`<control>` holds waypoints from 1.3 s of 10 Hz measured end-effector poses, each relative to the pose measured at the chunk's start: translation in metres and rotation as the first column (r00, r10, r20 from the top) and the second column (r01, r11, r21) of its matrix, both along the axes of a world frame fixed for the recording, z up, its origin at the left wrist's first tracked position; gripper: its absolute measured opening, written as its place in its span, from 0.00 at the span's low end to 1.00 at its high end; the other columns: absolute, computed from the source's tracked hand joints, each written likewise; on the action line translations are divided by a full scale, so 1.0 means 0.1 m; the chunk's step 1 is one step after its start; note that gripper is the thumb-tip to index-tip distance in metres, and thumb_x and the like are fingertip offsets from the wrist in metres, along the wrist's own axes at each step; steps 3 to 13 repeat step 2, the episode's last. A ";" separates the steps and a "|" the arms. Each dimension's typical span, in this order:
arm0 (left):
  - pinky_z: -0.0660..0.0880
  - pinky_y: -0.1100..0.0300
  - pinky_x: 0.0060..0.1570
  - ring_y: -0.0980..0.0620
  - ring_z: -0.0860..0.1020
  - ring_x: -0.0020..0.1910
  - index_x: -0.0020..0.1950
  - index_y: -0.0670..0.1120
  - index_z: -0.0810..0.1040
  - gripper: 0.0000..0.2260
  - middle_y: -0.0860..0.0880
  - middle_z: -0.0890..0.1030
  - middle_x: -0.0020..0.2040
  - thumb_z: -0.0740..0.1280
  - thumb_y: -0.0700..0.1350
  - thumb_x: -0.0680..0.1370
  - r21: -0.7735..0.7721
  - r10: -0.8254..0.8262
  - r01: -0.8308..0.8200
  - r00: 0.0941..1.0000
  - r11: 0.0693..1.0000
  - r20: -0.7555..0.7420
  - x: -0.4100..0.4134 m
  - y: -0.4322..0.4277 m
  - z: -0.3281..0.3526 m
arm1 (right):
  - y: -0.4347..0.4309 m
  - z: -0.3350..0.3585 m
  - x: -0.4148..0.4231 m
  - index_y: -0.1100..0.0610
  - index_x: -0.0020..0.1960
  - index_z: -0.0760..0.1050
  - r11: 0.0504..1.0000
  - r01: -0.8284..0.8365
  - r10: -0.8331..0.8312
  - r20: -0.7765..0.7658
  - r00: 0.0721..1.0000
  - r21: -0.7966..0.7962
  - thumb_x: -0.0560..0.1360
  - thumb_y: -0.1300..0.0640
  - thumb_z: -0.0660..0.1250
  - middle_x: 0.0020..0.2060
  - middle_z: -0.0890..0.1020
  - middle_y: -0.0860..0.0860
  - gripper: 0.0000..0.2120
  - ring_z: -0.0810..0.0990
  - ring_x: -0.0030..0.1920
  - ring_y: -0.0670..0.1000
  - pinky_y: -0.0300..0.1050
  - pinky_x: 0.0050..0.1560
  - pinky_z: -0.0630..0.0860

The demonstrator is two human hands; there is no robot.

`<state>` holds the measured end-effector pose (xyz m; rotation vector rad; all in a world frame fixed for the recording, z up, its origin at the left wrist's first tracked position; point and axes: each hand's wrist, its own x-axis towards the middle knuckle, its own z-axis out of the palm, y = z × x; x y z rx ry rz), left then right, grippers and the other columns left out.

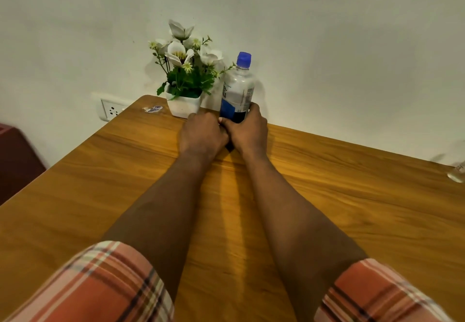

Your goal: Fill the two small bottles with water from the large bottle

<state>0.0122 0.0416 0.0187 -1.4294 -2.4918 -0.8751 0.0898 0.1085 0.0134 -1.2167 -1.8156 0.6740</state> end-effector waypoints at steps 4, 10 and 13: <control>0.71 0.55 0.38 0.48 0.75 0.42 0.45 0.42 0.78 0.11 0.43 0.79 0.43 0.63 0.49 0.78 -0.029 -0.014 0.013 1.000 1.000 -0.024 0.05 -0.05 -0.02 | -0.07 0.07 0.06 0.58 0.61 0.69 0.996 -0.013 0.015 0.025 1.000 -0.083 0.63 0.46 0.79 0.58 0.80 0.55 0.34 0.79 0.57 0.57 0.47 0.51 0.79; 0.71 0.55 0.38 0.48 0.75 0.42 0.45 0.42 0.78 0.11 0.43 0.79 0.43 0.63 0.49 0.78 -0.029 -0.014 0.013 1.000 1.000 -0.024 0.05 -0.05 -0.02 | -0.07 0.07 0.06 0.58 0.61 0.69 0.996 -0.013 0.015 0.025 1.000 -0.083 0.63 0.46 0.79 0.58 0.80 0.55 0.34 0.79 0.57 0.57 0.47 0.51 0.79; 0.71 0.55 0.38 0.48 0.75 0.42 0.45 0.42 0.78 0.11 0.43 0.79 0.43 0.63 0.49 0.78 -0.029 -0.014 0.013 1.000 1.000 -0.024 0.05 -0.05 -0.02 | -0.07 0.07 0.06 0.58 0.61 0.69 0.996 -0.013 0.015 0.025 1.000 -0.083 0.63 0.46 0.79 0.58 0.80 0.55 0.34 0.79 0.57 0.57 0.47 0.51 0.79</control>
